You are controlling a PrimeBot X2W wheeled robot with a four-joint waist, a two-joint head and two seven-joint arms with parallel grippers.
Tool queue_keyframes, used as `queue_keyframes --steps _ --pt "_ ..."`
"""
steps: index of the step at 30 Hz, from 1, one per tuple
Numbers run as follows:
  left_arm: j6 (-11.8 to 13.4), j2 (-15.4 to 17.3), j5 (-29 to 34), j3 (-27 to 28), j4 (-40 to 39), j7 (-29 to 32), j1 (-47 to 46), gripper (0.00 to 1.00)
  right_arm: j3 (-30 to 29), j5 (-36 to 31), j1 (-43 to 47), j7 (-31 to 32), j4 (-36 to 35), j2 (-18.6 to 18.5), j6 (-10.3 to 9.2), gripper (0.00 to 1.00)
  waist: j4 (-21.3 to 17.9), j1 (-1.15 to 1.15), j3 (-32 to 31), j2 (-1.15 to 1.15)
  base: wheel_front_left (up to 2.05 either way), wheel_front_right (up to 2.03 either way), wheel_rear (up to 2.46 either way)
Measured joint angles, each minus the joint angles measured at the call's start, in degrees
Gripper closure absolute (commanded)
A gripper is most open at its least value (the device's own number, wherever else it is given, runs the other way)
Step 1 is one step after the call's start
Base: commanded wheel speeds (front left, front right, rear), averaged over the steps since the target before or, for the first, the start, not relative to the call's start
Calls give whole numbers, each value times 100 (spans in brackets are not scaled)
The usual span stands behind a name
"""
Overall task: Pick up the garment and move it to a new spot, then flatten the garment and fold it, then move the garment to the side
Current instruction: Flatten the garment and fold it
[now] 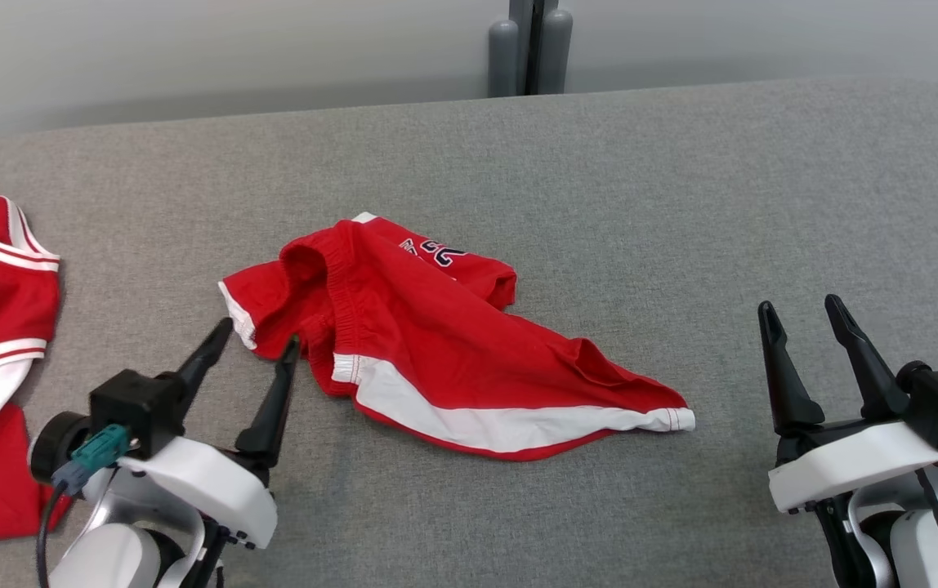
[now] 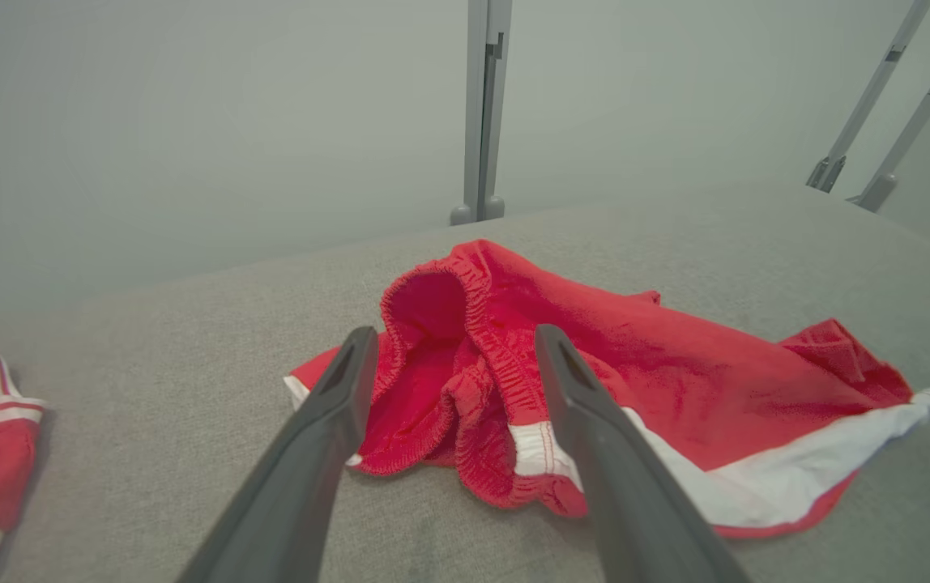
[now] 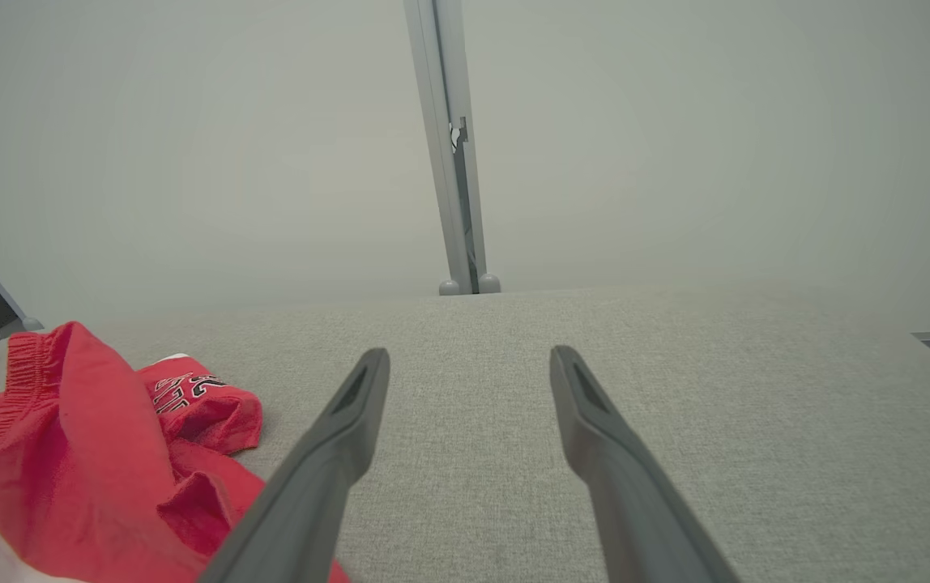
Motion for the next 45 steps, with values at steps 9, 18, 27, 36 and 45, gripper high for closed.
queue_keyframes --steps 9,18,27,36,45 --pt "-642 -266 -339 -541 909 683 -499 0 101 96 -112 -149 168 0 0 0 -292 0 372 0 0 0 0" --pt "-855 -244 -512 -559 1352 801 -631 69 92 149 -144 -243 298 1 0 0 -476 0 549 0 0 0 0" --pt "-946 -113 -581 -626 1154 895 -600 100 358 101 242 -110 154 -2 0 0 -465 0 540 0 0 0 0" --pt "-846 -37 -566 -610 962 894 -576 100 1098 59 745 266 -12 1 1 0 -416 0 589 0 0 0 0" --pt "-813 -46 -564 -625 903 851 -561 100 1354 186 411 240 387 -1 1 0 -360 0 646 0 0 0 0"
